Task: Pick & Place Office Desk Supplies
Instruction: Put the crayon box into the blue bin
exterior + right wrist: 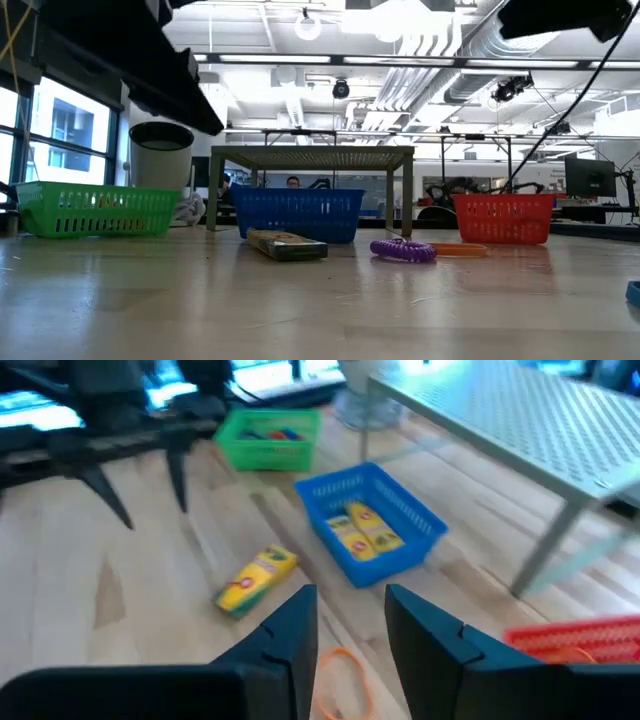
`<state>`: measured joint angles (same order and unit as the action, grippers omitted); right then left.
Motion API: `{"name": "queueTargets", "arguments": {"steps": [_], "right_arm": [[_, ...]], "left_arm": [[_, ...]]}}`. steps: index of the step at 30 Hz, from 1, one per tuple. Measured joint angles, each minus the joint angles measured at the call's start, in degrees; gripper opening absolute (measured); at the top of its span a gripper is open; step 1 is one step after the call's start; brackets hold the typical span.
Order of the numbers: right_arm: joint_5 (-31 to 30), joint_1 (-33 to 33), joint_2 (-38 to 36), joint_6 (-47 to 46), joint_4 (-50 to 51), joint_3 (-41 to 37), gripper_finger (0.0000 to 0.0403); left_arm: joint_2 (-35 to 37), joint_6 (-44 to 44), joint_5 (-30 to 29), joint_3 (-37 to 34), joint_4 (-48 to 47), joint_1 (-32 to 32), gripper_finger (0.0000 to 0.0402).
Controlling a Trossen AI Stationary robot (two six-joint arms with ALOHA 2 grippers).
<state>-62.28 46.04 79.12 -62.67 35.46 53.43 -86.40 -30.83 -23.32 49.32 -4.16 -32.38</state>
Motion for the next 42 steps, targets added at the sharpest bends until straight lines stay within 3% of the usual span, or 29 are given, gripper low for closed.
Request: {"name": "queueTargets", "arguments": {"steps": [10, 19, 23, 36, 42], "right_arm": [[-2.19, 2.26, 4.58, 5.94, -6.68, 0.00, 0.0107], [-0.58, 1.47, 4.58, 5.97, -7.10, 0.00, 0.0104], [-0.61, 1.47, 4.58, 5.97, -7.56, 0.00, 0.0103], [0.22, 1.47, 4.58, 6.00, -8.81, 0.00, 0.0103], [0.92, 1.47, 4.58, 7.92, -9.64, 0.00, 0.0103]], "left_arm": [[-6.11, 4.04, 4.75, -0.02, 5.82, 1.57, 0.0225], [-7.36, 4.04, 5.65, -0.02, 6.10, 2.28, 0.0322], [-7.42, 3.69, 5.65, -0.02, 6.37, 2.99, 0.0336], [-7.42, -14.29, 5.48, -0.02, 6.50, 3.42, 0.0337], [-7.40, -16.42, 5.04, -0.02, 7.74, 2.91, 0.0337]]}}
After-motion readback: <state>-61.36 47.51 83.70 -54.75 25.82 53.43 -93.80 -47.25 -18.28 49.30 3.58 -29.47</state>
